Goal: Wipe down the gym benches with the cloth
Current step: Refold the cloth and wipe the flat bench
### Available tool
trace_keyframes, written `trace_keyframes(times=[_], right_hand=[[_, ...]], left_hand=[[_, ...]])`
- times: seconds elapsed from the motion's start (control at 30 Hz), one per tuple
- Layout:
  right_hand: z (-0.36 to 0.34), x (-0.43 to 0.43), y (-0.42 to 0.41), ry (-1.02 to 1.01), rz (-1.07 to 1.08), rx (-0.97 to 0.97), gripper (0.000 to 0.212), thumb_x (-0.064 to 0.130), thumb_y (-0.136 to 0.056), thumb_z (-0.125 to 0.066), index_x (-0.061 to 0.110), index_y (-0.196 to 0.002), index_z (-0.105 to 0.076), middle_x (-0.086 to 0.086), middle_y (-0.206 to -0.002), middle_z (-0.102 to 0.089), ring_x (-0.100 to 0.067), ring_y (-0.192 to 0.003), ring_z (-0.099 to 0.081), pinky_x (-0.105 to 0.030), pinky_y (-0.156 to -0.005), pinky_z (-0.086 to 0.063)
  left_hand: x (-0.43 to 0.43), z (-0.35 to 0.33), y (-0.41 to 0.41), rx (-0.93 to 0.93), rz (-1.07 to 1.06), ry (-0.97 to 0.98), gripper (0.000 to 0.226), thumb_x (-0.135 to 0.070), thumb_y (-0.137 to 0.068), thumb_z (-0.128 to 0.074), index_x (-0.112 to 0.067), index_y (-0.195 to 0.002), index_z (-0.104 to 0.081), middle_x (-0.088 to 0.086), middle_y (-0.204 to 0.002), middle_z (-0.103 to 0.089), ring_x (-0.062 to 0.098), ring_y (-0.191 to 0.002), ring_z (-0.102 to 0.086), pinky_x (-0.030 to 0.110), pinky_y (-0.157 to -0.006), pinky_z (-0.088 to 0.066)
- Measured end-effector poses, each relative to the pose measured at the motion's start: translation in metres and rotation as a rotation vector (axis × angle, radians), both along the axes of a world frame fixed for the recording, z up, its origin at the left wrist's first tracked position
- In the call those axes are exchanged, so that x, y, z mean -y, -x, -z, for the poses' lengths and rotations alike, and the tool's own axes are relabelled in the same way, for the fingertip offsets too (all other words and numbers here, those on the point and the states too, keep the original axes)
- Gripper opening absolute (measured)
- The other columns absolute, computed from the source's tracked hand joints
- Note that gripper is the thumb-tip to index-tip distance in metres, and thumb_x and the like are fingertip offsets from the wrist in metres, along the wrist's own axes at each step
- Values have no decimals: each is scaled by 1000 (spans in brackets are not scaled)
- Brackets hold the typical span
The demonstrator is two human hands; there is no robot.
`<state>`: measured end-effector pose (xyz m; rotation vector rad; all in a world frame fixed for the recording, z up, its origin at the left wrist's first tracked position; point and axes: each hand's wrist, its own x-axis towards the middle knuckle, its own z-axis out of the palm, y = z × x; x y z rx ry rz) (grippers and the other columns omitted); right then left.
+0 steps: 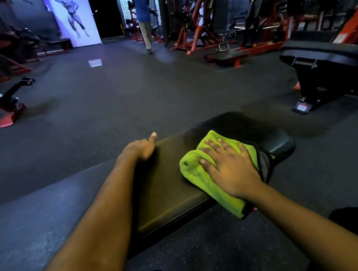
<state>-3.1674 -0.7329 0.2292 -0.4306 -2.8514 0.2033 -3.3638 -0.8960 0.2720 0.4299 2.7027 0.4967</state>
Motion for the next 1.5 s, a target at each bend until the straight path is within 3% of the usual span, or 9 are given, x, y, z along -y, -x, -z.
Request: trace_keyframes(times=[0.1, 0.27, 0.4, 0.57, 0.73, 1.13, 1.27, 1.4, 1.5], right_hand=[[-11, -24, 50, 64, 54, 104, 51, 56, -102, -21, 40, -149, -31, 14, -164, -15, -17, -152, -8, -61, -116, -8], [-26, -48, 108, 156, 84, 228, 53, 51, -104, -21, 31, -154, -26, 7, -166, -7, -26, -153, 1, -65, -116, -1], [-27, -67, 86, 143, 125, 185, 55, 51, -105, -22, 30, -155, -23, 7, -166, -9, -24, -153, -4, -56, -118, -1], [-26, -137, 38, 196, 488, 158, 57, 56, -102, -22, 33, -154, -25, 7, -166, -10, -27, -152, -5, -68, -115, -3], [-8, -104, 25, 160, 616, 100, 57, 55, -99, -22, 35, -152, -27, 3, -166, -7, -31, -152, -1, -74, -108, -2], [-42, -141, 143, 77, 346, 314, 61, 59, -100, -21, 31, -154, -24, -4, -164, -16, -41, -148, -15, -69, -112, -8], [-39, -112, 155, 4, 119, 317, 60, 56, -102, -20, 26, -153, -31, -3, -161, -26, -33, -148, -20, -67, -113, -11], [-27, -107, 135, -52, -156, 217, 59, 58, -102, -25, 27, -151, -35, 6, -160, -31, -17, -149, -22, -53, -116, -18], [-28, -129, 133, -16, -127, 198, 57, 56, -102, -30, 26, -150, -37, 5, -159, -34, -15, -147, -27, -46, -119, -20]], left_hand=[[0, 2, 2, 2, 14, -7, 70, -57, -102, -11, -12, -151, -32, 19, -156, -30, 35, -144, -27, 51, -116, -20], [-5, 4, 3, -26, 11, 37, 70, -57, -102, -10, -13, -151, -33, 18, -156, -31, 35, -144, -28, 50, -116, -21], [-3, 4, 4, -21, 11, 31, 68, -56, -103, -10, -13, -151, -32, 18, -156, -31, 35, -143, -29, 50, -116, -20], [-5, 3, 6, -27, 20, 54, 69, -57, -102, -9, -14, -151, -32, 19, -156, -30, 36, -144, -28, 52, -116, -20], [-10, 3, 9, -28, 17, 70, 69, -57, -102, -9, -14, -151, -32, 18, -156, -30, 36, -144, -27, 52, -116, -21], [-13, 9, 24, 53, 9, 40, 69, -61, -100, -12, -19, -152, -30, 16, -160, -23, 35, -147, -19, 54, -118, -13], [-13, 5, 19, 49, 18, 51, 68, -58, -101, -10, -18, -153, -28, 16, -160, -21, 34, -148, -16, 51, -119, -12], [-9, 3, 17, 63, -6, 43, 69, -60, -101, -10, -20, -153, -27, 16, -160, -20, 35, -148, -16, 52, -119, -12], [-8, 3, 17, 73, -24, 26, 71, -62, -100, -10, -20, -153, -28, 17, -160, -21, 36, -147, -18, 53, -119, -13]])
